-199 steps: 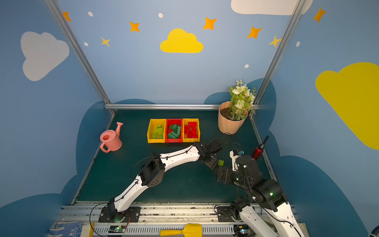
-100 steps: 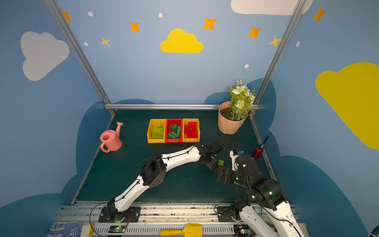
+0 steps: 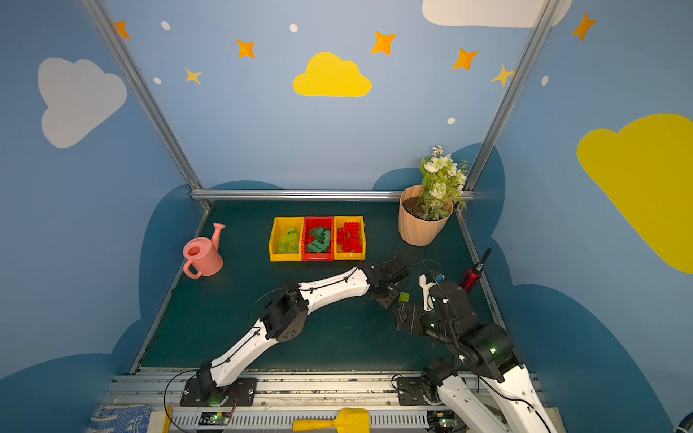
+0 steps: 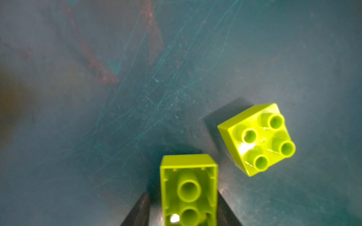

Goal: Sort the legos into containers by color
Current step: Pick up the lego from the middle-left of the table.

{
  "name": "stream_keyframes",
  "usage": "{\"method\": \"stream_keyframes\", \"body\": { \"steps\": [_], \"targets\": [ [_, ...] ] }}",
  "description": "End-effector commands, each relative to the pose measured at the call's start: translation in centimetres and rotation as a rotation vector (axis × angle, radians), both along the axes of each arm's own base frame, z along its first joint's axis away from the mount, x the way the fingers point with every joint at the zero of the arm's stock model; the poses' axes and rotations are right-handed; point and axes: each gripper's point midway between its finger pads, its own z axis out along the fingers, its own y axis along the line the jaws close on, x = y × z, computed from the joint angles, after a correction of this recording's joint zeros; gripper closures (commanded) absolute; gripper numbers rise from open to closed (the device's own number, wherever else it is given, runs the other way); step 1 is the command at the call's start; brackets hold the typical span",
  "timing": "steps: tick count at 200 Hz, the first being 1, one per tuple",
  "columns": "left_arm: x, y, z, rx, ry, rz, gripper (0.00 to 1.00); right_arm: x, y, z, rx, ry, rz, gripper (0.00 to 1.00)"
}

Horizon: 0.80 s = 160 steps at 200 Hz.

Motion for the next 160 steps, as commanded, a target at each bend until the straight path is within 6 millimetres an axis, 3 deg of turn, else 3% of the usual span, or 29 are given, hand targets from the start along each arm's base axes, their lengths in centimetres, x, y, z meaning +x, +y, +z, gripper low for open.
{"method": "stream_keyframes", "body": {
  "steps": [1, 39, 85, 118, 160],
  "targets": [
    [-0.2, 0.3, -0.9, 0.035, 0.009, -0.005, 0.64, 0.0, -0.3, 0.2, -0.021, -0.005, -0.003, 0.03],
    [0.6, 0.9, 0.0, 0.050, -0.021, 0.015, 0.73, 0.3, -0.3, 0.8, -0.023, -0.015, -0.001, 0.03],
    [4.0, 4.1, 4.6, 0.031, -0.087, 0.104, 0.74, 1.5, 0.5, 2.1, -0.016, -0.041, 0.016, 0.03],
    [7.2, 9.1, 8.1, 0.027, -0.136, 0.225, 0.75, 2.9, 1.5, 2.8, -0.015, -0.048, 0.036, 0.03],
    [11.3, 18.1, 11.7, 0.018, -0.188, 0.419, 0.74, 5.2, 3.4, 3.5, -0.007, -0.044, 0.074, 0.03]
  ]
}}
